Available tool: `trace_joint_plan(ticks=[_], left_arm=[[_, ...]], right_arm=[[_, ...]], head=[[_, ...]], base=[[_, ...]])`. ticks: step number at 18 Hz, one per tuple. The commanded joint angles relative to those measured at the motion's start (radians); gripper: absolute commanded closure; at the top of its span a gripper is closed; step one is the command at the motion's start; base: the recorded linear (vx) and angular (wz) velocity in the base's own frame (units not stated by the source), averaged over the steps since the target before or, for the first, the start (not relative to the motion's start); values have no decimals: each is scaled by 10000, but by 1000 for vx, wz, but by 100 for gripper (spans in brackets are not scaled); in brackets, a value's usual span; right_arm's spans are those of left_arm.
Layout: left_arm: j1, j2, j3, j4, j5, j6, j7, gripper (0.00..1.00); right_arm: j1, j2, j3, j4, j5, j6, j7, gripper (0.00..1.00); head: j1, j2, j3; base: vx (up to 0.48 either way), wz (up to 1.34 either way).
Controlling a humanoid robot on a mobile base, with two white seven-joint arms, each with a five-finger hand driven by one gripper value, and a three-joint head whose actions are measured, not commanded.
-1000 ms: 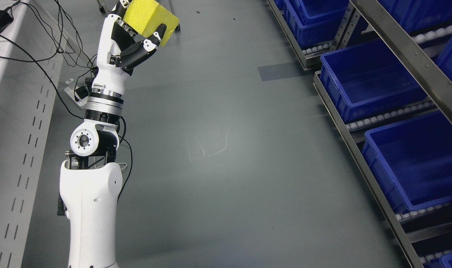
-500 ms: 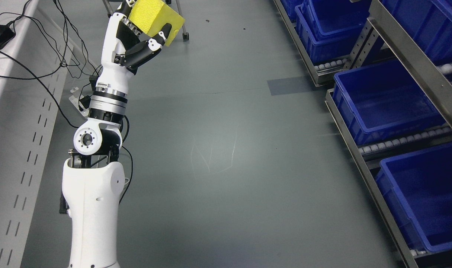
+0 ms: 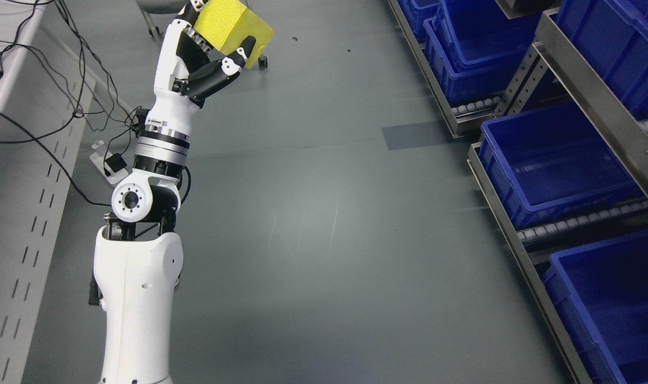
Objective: Move yellow foam block to right shelf middle
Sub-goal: 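Hold the cube raised in the left hand while turning toward the blue shelves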
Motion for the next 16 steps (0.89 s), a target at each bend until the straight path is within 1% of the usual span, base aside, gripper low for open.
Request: trace_joint_plan(ticks=[1,8,12,16], left_arm=[[-2,174,-215,0,-9,-62,-13,45],[13,174,-337,31,-9,-31,-13,45],[-32,174,-614,0,-9,-62,-29,45],[-476,174,-951,-15,-9,-77,-14,45]], right_arm=[[-28,-175,0,-174,0,4,2,0],[-28,-175,0,-174,0,4,2,0],[-13,-175,0,-174,0,4,2,0],[-28,-175,0,-174,0,4,2,0]], head=[[0,0,0],[0,0,0],[0,0,0],[0,1,0]], base=[[127,-338],[97,-543],[97,-828],[88,-956]])
